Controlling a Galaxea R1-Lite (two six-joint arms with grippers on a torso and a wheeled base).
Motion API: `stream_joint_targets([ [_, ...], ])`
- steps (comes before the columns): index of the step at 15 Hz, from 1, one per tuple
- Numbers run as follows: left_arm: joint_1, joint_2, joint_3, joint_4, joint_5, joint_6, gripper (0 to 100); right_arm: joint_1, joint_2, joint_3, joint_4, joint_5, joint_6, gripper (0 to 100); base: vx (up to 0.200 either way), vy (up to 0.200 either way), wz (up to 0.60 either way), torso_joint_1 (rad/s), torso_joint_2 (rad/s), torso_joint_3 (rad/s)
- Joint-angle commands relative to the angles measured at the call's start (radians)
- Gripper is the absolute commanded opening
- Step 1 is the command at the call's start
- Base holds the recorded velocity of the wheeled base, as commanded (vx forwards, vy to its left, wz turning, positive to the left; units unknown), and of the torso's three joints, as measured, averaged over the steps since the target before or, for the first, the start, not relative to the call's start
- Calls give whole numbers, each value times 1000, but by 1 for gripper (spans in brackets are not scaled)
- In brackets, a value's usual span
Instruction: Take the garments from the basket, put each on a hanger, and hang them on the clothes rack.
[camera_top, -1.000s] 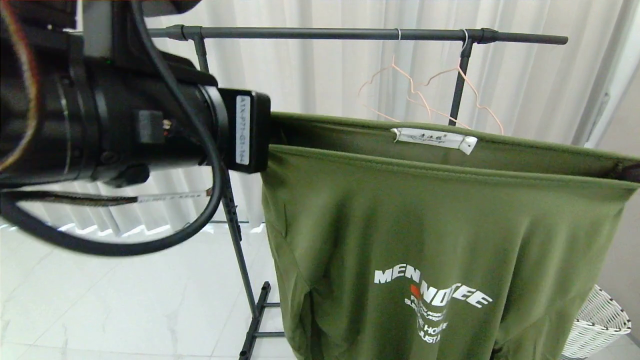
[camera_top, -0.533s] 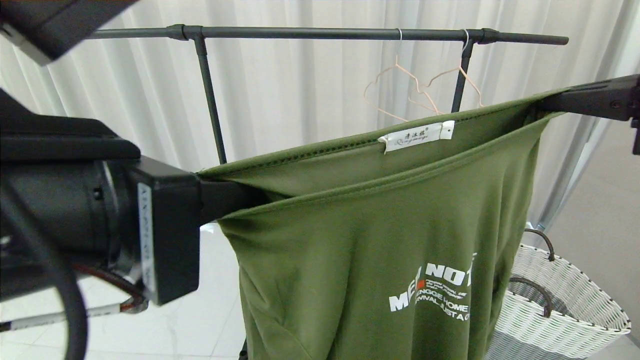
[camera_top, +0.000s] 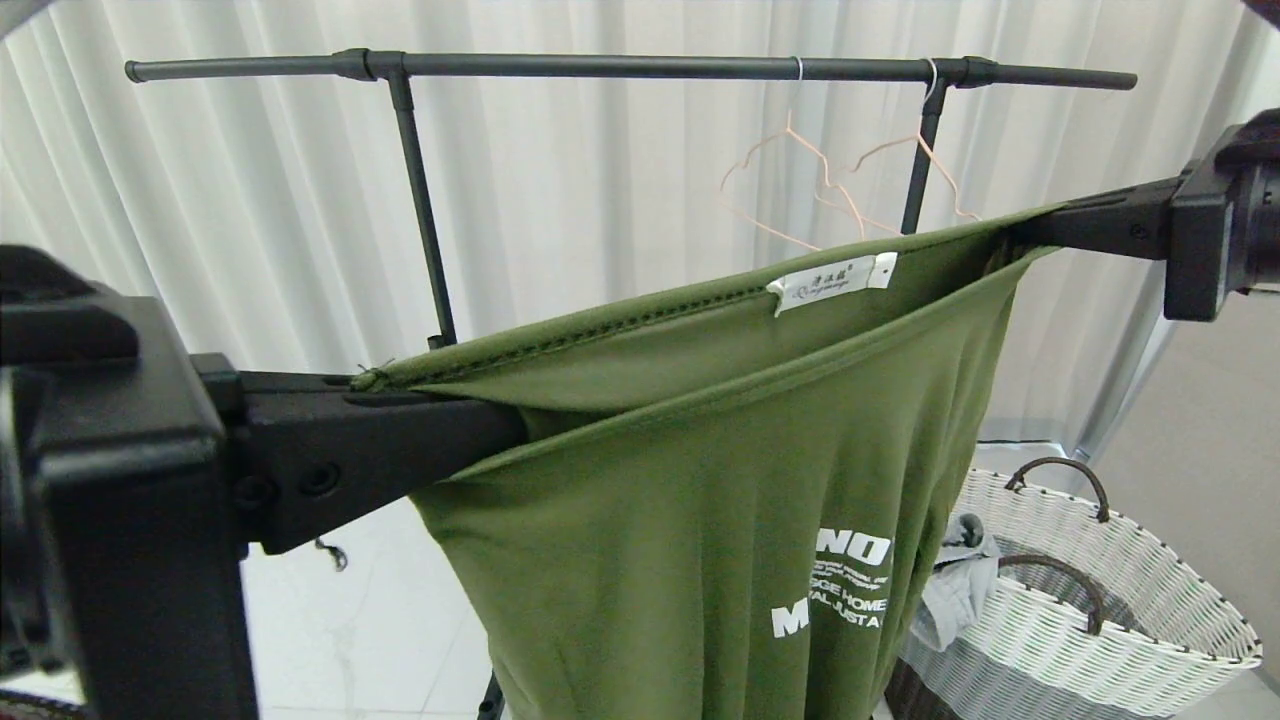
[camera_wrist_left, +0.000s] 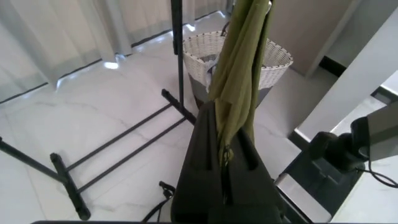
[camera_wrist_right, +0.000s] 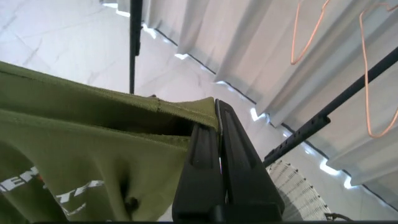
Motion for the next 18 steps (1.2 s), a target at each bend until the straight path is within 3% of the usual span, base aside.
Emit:
stream_joint_targets([
  [1, 25, 18, -23, -6, 2, 13, 0, -16, -5, -15, 11, -2, -1, 0, 0, 0, 0, 0, 0, 0],
  [4, 149, 100, -142, -6, -1, 88, 0, -16, -2, -184, 184, -8, -1, 0, 0, 0, 0, 0, 0, 0],
  [5, 238, 166, -222, -6, -1, 124, 0, -18, -5, -253, 288, -5, -1, 0, 0, 0, 0, 0, 0, 0],
  [7, 264, 235, -294, -22, 1, 130, 0, -16, -40, -225, 334, -4, 9, 0, 0, 0, 0, 0, 0, 0],
  [11, 256, 278, -293, -51, 4, 130, 0, 11, -123, -63, 287, -10, 49, 0, 0, 0, 0, 0, 0, 0],
  [18, 256, 272, -293, -51, 6, 131, 0, 10, -124, -55, 270, -35, 64, 0, 0, 0, 0, 0, 0, 0],
])
